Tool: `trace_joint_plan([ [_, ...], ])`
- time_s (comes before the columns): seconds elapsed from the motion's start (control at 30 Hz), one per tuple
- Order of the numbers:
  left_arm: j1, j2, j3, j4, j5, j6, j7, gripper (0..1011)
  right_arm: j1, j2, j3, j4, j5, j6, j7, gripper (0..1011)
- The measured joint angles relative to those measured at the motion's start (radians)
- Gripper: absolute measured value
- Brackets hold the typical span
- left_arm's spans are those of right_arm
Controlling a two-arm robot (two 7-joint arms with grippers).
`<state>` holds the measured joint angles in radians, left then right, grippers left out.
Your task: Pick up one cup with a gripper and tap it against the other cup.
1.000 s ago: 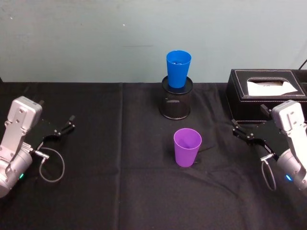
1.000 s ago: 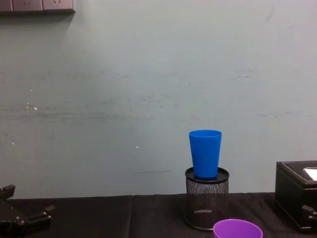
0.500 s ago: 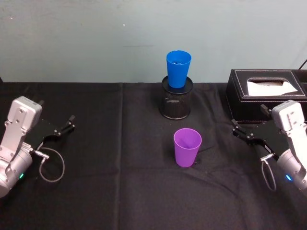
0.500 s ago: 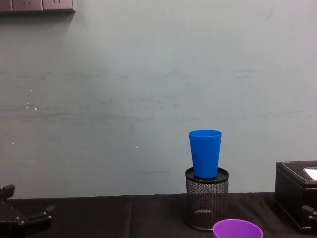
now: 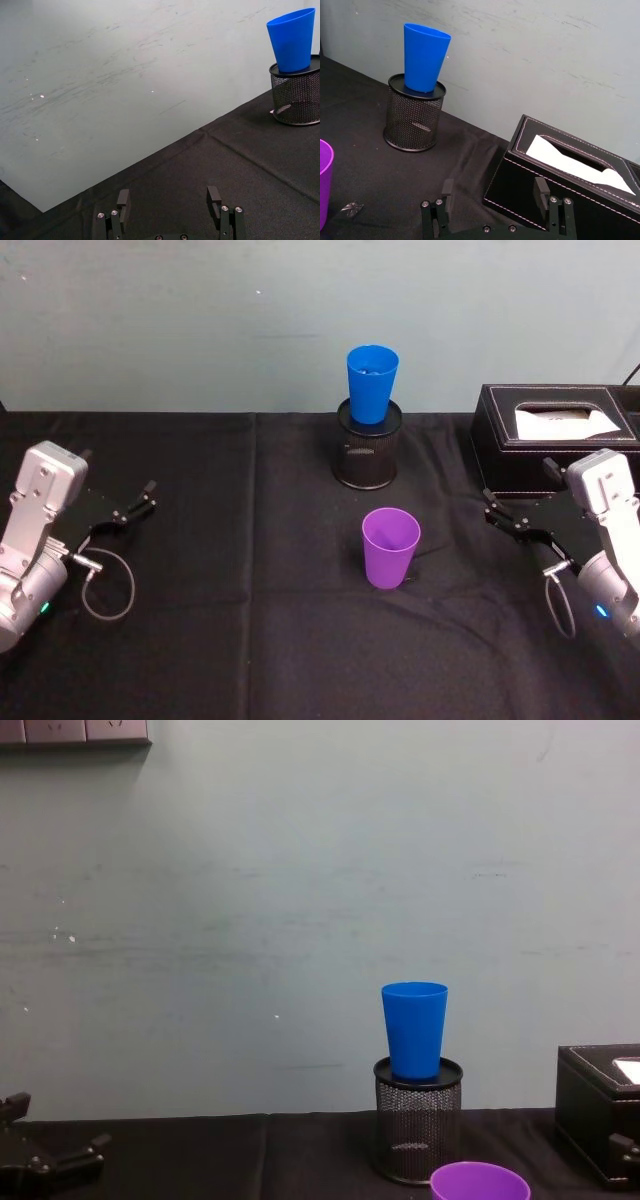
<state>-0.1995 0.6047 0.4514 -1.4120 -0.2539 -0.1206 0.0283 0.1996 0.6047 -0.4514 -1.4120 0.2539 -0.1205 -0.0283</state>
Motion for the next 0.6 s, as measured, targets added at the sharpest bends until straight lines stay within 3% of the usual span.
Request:
trace_joint_plan([
  [0.3, 0.0, 0.0, 0.0, 0.0, 0.0, 0.0, 0.0, 1000, 0.002, -0.001, 0.008, -0.009, -0.001, -0.002, 0.011, 1003],
  [0.43, 0.0, 0.0, 0.0, 0.0, 0.0, 0.0, 0.0, 1000, -0.021, 0.005, 0.029, -0.047, 0.009, -0.008, 0.032, 1003],
  [0.6, 0.0, 0.0, 0.0, 0.0, 0.0, 0.0, 0.0, 1000, -0.088, 0.024, 0.053, -0.104, 0.05, -0.03, 0.08, 1003],
])
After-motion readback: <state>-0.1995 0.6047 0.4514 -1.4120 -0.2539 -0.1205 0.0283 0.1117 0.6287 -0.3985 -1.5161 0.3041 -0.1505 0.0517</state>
